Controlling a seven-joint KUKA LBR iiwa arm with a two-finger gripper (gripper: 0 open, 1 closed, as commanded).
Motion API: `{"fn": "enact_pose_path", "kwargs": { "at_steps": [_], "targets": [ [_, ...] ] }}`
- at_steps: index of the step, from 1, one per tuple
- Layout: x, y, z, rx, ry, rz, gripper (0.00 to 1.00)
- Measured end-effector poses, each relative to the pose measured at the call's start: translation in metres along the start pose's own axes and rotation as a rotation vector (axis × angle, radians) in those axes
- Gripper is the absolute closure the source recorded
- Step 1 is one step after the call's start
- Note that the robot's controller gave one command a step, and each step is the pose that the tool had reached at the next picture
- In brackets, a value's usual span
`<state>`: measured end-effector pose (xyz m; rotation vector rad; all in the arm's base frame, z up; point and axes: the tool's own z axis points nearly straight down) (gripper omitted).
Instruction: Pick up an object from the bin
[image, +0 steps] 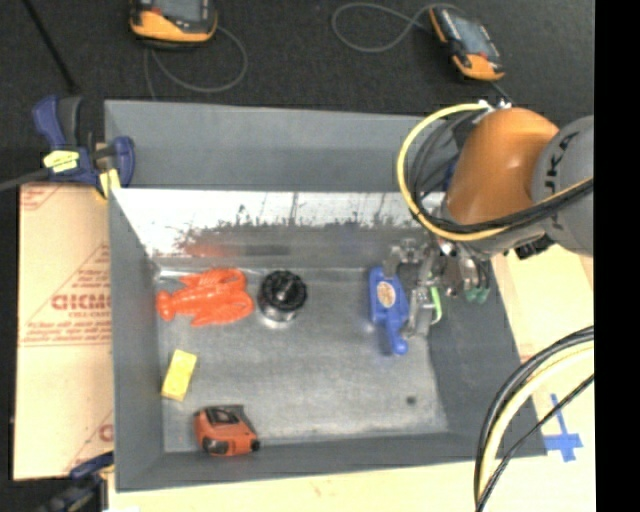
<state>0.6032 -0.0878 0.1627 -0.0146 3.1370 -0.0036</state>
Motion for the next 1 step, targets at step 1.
{"fn": "enact_pose_path", "kwargs": {
  "at_steps": [1],
  "targets": [
    [-0.0098, 0.0115, 0.0005, -0.001, -0.002, -0.008, 0.0]
  ]
}}
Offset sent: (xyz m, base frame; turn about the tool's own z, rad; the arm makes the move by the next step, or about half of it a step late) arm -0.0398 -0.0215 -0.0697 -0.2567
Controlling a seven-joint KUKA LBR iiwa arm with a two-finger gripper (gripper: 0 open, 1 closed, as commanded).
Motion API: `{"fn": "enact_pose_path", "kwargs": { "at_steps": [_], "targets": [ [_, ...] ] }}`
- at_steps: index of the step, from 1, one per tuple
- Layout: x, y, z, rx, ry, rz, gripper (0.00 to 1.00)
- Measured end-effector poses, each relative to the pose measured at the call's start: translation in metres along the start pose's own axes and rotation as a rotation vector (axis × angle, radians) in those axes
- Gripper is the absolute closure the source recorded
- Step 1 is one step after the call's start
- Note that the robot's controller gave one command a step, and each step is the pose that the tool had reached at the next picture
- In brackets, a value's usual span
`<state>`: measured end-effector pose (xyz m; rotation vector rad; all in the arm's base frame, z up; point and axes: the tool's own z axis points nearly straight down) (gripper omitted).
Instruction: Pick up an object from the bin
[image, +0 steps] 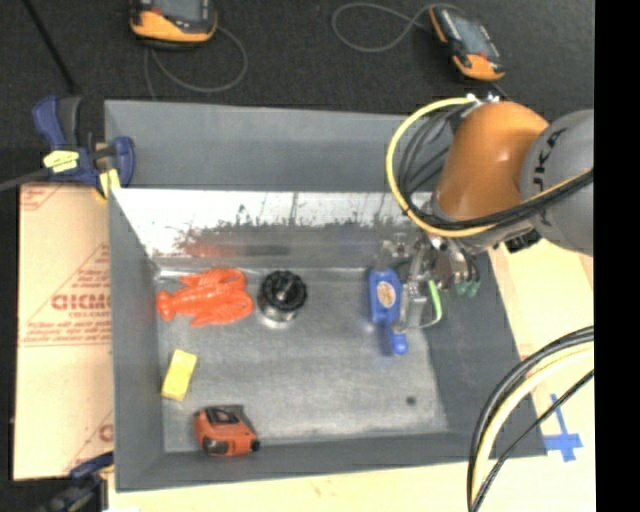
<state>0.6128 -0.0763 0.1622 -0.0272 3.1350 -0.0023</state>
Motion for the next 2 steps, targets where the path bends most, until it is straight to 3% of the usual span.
{"fn": "enact_pose_path", "kwargs": {
  "at_steps": [1, 2],
  "targets": [
    [0.025, -0.013, 0.04, -0.001, -0.002, -0.176, 0.0],
    [-0.04, 0.116, -0.013, -0.005, -0.005, -0.271, 1.0]
  ]
}}
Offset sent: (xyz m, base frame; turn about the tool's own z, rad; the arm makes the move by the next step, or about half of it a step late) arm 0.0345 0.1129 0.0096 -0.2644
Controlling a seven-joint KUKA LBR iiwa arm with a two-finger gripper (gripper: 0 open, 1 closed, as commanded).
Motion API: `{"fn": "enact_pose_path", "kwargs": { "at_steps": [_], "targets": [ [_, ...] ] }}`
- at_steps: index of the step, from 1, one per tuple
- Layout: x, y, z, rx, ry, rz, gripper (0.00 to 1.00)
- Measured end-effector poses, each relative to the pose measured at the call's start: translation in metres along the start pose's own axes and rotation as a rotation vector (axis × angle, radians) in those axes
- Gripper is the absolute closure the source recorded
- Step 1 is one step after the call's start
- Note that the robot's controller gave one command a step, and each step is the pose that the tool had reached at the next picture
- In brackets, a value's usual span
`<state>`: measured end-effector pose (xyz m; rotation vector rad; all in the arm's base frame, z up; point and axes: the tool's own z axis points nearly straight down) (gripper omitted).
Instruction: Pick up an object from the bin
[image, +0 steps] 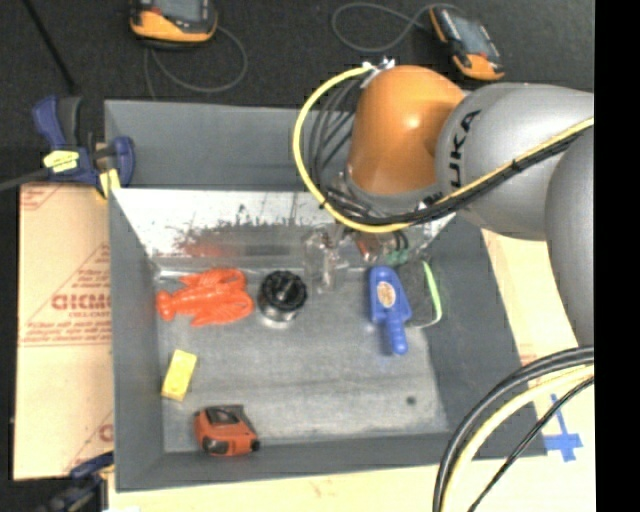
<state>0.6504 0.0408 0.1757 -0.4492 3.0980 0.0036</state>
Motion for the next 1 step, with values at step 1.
{"fn": "enact_pose_path", "kwargs": {
  "at_steps": [1],
  "targets": [
    [0.0031, -0.0038, 0.0026, 0.002, 0.006, 0.005, 0.0]
  ]
}}
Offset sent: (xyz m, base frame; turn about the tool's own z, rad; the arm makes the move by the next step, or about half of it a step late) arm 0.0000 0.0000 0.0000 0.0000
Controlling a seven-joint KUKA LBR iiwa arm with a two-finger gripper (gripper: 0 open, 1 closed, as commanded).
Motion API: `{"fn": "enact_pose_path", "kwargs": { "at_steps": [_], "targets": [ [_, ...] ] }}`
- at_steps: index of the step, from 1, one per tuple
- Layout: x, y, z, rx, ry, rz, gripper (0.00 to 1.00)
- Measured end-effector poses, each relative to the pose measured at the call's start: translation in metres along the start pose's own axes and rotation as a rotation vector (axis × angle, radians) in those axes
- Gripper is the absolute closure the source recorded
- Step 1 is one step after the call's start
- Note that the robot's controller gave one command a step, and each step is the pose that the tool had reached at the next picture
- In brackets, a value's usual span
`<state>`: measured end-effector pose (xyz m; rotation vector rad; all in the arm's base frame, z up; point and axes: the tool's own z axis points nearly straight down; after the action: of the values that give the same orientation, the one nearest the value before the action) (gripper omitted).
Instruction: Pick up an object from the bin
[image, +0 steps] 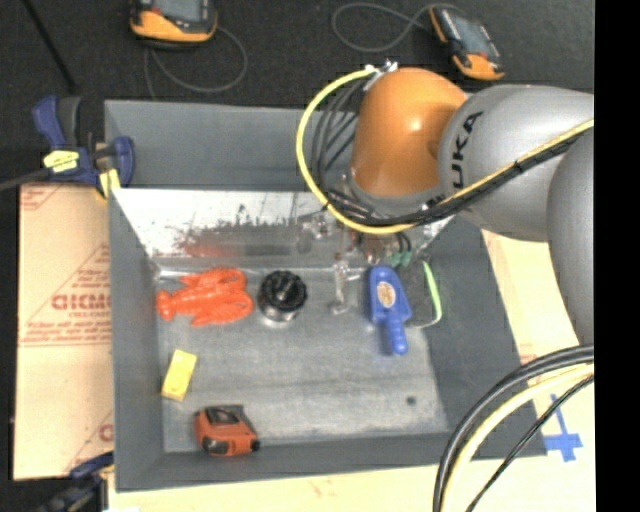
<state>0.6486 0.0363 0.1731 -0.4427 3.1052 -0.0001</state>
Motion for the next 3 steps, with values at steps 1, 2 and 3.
{"fn": "enact_pose_path", "kwargs": {
  "at_steps": [1, 2, 3],
  "targets": [
    [0.0, 0.0, 0.0, 0.0, 0.0, 0.0, 0.0],
    [-0.005, 0.02, 0.026, 0.002, -0.001, -0.05, 0.0],
    [0.004, 0.018, 0.046, -0.001, 0.001, -0.231, 0.0]
  ]
}}
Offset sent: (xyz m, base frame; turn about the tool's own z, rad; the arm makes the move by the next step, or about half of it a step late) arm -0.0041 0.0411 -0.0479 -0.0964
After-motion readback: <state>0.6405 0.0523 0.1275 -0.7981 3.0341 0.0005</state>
